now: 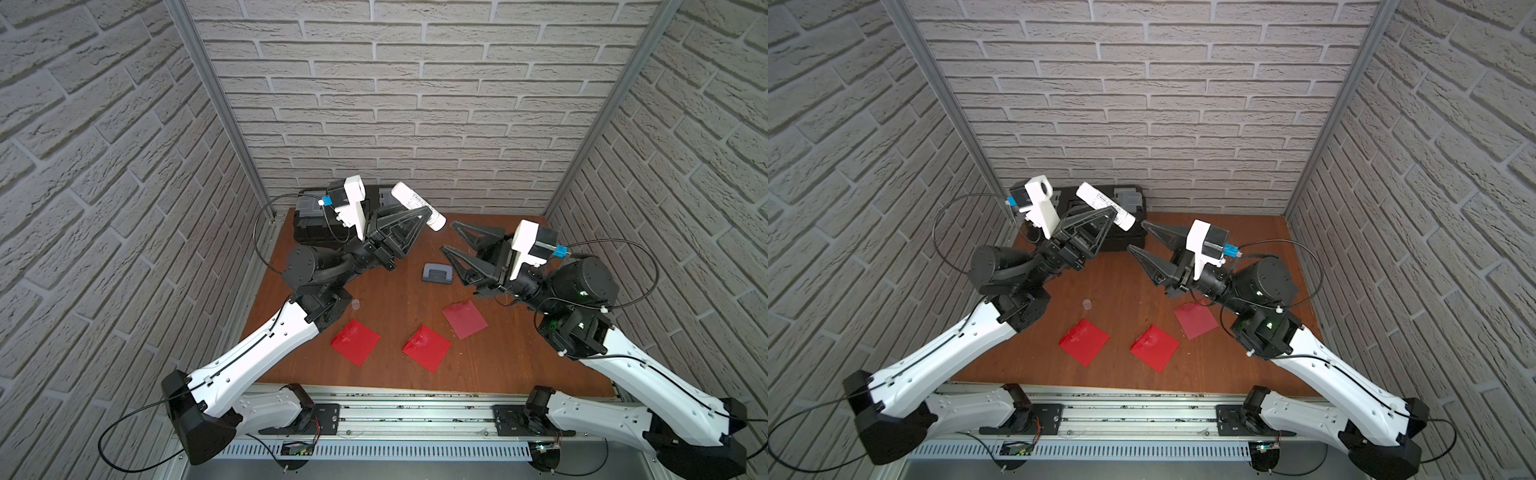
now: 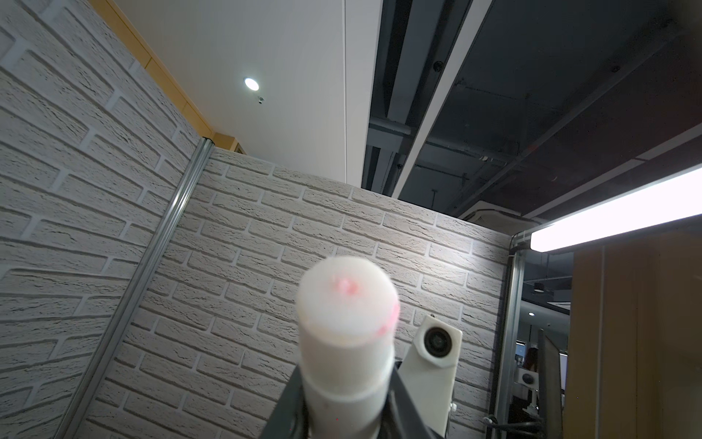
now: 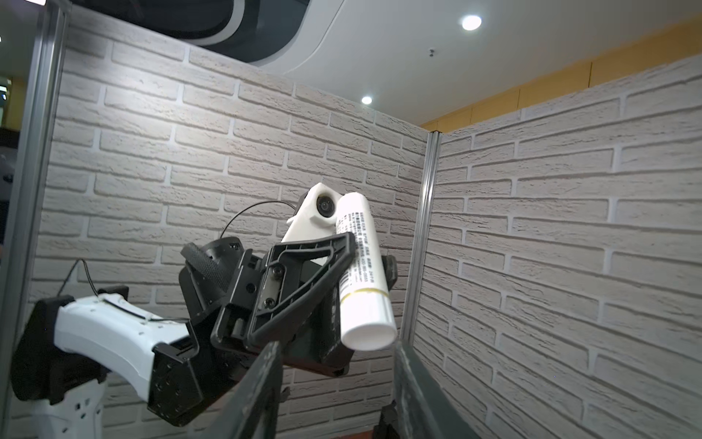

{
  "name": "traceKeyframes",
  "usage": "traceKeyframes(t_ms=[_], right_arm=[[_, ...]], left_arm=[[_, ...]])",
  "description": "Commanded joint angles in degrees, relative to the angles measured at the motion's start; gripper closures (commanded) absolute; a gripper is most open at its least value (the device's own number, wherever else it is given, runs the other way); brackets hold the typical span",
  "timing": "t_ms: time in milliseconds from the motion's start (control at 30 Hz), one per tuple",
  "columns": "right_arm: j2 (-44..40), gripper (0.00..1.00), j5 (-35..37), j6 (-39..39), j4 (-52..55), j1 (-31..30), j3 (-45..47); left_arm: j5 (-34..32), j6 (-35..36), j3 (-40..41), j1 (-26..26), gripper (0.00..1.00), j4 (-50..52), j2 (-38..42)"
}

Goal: Seal the envelope with a glue stick
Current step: Unscrew the glue stick.

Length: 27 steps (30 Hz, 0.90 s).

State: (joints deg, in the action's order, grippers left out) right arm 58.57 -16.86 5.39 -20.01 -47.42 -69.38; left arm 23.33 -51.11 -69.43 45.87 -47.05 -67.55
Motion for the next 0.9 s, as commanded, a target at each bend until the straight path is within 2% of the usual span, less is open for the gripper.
traceKeyframes(t_ms=[0, 133, 267, 633, 867], right_arm=[[2.0, 0.51, -2.4, 13.2, -3.5, -0.2, -3.7], [4.3, 0.52, -0.4, 14.4, -2.8, -0.2, -5.2], [4.8, 0.58, 1.6, 14.1, -3.2, -0.2, -5.1], [0.2, 0.61, 3.7, 12.0, -6.5, -0.3, 0.2], [2.7, 0.54, 4.4, 12.0, -6.3, -0.3, -1.7]], left_arm=[[-2.5, -0.5, 0.7, -0.2, 0.91, -1.3, 1.1], [-3.1, -0.9, 0.9, -0.2, 0.92, -1.5, 0.6], [-3.7, -1.0, 1.1, -0.2, 0.92, -1.6, 0.6], [-5.9, 0.6, 2.0, -0.2, 0.93, 0.2, 2.2], [-5.6, -0.4, 2.0, -0.2, 0.93, -0.5, 1.6]])
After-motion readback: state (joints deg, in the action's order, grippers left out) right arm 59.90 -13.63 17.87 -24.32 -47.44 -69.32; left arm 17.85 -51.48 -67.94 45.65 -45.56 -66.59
